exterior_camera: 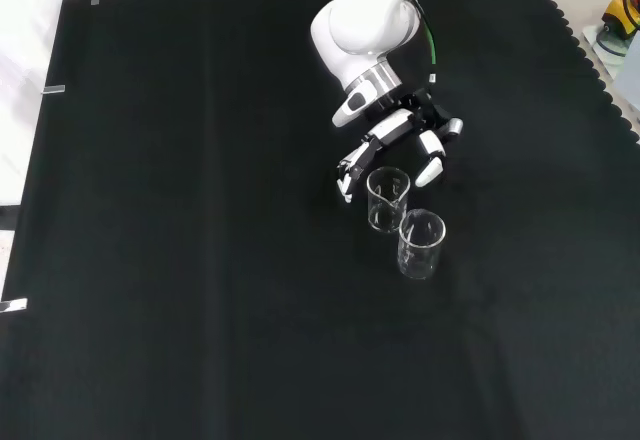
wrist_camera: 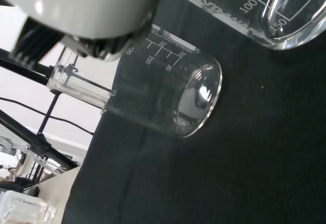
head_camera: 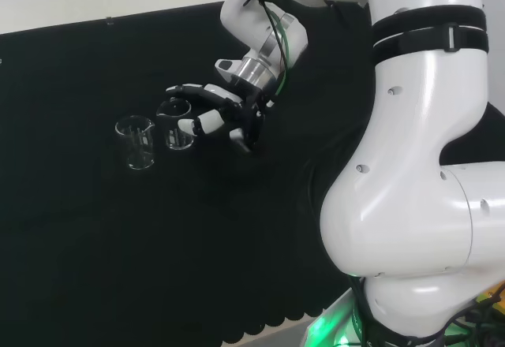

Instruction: Pick up the beaker on the right.

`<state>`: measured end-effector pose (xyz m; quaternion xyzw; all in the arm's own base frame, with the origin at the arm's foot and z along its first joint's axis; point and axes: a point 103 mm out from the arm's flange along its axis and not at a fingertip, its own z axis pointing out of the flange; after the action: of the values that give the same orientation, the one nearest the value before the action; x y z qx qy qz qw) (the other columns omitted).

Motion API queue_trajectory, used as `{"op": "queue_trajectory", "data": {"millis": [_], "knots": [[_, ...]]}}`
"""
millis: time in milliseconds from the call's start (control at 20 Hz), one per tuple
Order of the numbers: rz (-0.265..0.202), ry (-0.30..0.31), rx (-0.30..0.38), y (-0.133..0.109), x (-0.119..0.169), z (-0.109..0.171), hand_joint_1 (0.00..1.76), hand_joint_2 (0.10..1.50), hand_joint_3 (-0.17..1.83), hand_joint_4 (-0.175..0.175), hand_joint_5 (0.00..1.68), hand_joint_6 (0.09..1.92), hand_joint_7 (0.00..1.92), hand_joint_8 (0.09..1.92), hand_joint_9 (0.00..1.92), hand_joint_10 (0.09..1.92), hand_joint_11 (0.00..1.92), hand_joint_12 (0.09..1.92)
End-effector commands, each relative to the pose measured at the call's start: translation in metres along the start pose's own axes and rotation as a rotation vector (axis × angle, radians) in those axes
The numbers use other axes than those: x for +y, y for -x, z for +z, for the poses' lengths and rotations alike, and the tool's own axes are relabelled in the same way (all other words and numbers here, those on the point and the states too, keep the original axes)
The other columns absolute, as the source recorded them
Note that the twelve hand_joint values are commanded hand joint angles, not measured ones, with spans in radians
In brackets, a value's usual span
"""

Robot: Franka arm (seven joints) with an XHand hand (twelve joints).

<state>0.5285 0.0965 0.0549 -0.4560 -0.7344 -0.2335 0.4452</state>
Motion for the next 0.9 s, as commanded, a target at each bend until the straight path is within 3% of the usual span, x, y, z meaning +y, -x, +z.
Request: {"op": "queue_trajectory", "data": {"millis": [50, 900], "knots": [[-0.005, 0.002, 0.008, 0.001, 0.004, 0.003, 0.98, 0.32, 1.21, -0.017, 0.30, 0.22, 0.26, 0.62, 0.32, 0.57, 0.00, 1.14], [-0.011, -0.014, 0.028, 0.013, 0.012, 0.010, 1.01, 0.32, 1.18, -0.011, 0.37, 0.23, 0.30, 0.62, 0.35, 0.57, 0.00, 1.14]]}}
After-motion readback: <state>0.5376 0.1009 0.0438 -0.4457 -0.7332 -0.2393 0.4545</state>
